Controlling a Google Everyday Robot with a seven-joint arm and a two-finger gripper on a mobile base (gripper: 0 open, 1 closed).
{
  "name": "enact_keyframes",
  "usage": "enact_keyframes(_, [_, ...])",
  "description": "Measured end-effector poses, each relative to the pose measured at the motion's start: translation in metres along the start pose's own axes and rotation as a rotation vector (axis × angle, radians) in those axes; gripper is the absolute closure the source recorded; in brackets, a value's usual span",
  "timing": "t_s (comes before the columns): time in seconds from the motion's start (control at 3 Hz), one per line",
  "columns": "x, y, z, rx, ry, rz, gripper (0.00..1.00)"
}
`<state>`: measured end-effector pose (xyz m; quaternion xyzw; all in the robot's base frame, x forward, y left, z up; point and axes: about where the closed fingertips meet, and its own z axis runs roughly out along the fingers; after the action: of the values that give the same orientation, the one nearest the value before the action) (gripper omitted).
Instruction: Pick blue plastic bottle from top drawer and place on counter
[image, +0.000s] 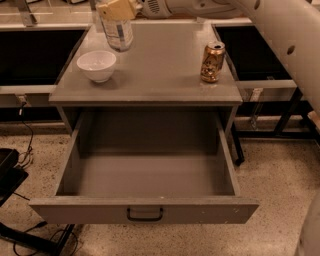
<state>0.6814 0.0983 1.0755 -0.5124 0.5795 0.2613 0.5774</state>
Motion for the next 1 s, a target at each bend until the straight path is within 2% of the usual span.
enact_keyframes(0.33, [0.000, 0.000, 0.000, 0.000, 0.000, 0.000, 1.00])
enact_keyframes(0.67, [0.000, -0.029, 0.008, 0.040, -0.015, 0.025, 1.00])
enact_keyframes(1.0, [0.012, -0.074, 0.023, 0.158, -0.015, 0.090, 1.00])
